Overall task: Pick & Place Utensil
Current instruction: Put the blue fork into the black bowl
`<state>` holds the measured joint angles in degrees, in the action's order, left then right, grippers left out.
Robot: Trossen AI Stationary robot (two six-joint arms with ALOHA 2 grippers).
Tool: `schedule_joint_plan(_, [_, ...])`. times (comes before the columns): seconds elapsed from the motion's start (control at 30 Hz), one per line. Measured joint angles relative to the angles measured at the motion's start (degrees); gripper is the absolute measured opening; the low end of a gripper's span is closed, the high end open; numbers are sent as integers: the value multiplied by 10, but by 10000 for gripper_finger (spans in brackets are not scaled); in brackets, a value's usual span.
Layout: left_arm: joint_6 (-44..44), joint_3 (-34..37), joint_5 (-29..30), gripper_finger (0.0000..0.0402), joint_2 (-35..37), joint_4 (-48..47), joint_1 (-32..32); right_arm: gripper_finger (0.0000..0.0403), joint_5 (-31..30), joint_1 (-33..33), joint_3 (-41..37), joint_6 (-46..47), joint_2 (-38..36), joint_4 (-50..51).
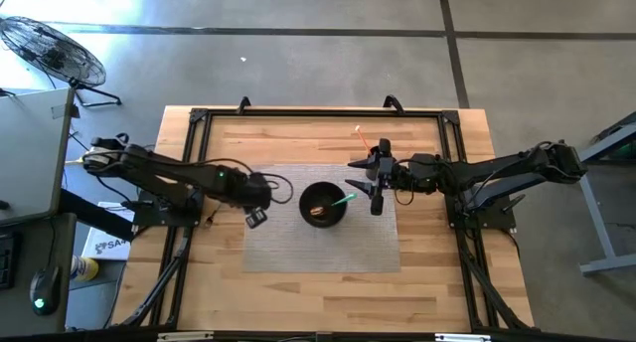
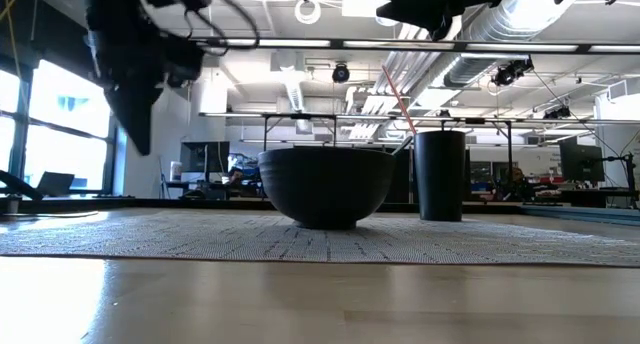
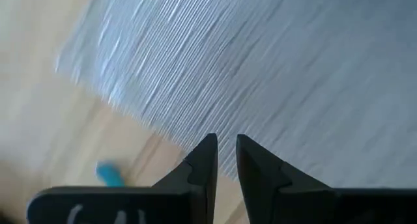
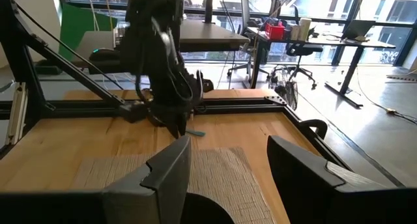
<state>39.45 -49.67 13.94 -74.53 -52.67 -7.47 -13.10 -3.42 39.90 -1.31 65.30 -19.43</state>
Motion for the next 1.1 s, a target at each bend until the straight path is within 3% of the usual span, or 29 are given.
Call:
schedule_joint_plan(0.27, [130, 114, -49, 53, -1, -47, -1, 197, 0, 0, 0, 0, 0, 0])
schedule_joint_plan(0.53, [193, 157, -74, 53, -1, -45, 0, 197, 0, 0, 0, 0, 0, -1])
schedule_joint_plan(0.83, [193, 162, -84, 53, -1, -59, 28, 197, 0, 0, 0, 0, 0, -1])
schedule_joint_plan(1.1, [118, 162, -93, 53, -1, -72, 102, 197, -2, 0, 0, 0, 0, -1])
